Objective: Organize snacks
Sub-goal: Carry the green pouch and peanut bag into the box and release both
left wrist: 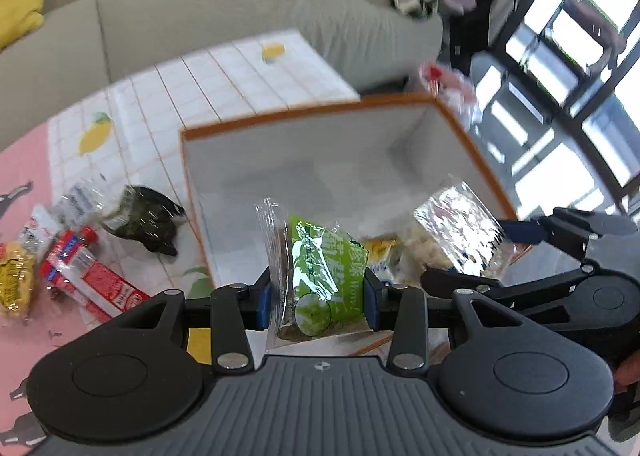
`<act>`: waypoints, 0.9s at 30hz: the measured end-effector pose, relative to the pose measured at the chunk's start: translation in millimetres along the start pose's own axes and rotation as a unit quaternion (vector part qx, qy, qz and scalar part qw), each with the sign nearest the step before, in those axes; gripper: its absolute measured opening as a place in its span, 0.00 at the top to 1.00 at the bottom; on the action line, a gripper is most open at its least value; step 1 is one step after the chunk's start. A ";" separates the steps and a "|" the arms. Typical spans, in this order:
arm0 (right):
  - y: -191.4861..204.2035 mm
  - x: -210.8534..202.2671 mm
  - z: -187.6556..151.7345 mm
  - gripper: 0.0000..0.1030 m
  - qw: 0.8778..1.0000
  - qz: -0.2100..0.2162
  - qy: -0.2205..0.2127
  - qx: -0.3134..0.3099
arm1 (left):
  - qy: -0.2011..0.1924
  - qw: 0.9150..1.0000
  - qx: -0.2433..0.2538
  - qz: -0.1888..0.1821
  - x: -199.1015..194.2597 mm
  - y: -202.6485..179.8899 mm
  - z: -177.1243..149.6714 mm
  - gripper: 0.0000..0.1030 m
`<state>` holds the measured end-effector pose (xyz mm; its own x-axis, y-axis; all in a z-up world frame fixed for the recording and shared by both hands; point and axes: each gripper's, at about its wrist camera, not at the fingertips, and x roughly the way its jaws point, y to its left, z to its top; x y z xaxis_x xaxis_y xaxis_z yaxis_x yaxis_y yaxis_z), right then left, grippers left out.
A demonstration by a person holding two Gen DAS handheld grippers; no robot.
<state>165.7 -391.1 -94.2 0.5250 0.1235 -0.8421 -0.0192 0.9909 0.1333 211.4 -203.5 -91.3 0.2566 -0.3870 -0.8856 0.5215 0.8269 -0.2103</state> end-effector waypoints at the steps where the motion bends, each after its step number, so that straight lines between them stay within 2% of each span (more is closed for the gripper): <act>1: -1.8 6.7 0.6 0.24 1.000 0.004 0.012 0.003 | 0.012 1.000 0.005 0.001 5.3 -0.3 1.9 0.54; 2: -1.5 19.8 2.8 0.24 0.999 0.017 0.031 -0.006 | 0.024 1.000 0.011 0.006 11.6 0.0 3.7 0.54; 6: 2.2 34.0 3.4 0.24 0.998 0.020 0.047 -0.027 | 0.075 0.996 0.041 0.035 31.7 -1.7 8.1 0.53; 9: 3.3 44.3 2.9 0.24 0.997 0.012 0.058 -0.040 | 0.106 0.991 0.070 0.044 44.6 -5.0 11.0 0.50; 13: 0.3 51.1 5.3 0.23 0.997 0.017 0.063 -0.039 | 0.135 0.985 0.090 0.054 57.6 -6.6 9.7 0.43; 16: -0.6 54.6 4.9 0.23 0.997 0.020 0.065 -0.038 | 0.148 0.984 0.085 0.058 63.4 -3.4 10.0 0.42; 23: 3.3 59.4 4.9 0.23 0.997 0.022 0.065 -0.036 | 0.140 0.988 0.058 0.044 51.5 2.5 15.3 0.43; 27: 6.6 56.0 7.4 0.23 0.997 0.024 0.057 -0.039 | 0.100 0.994 0.020 0.033 29.2 14.9 18.9 0.43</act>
<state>201.3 -378.0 -136.5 0.4221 0.1713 -0.8902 -0.1102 0.9844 0.1372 242.1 -210.2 -112.5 0.1253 -0.2406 -0.9625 0.5427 0.8287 -0.1365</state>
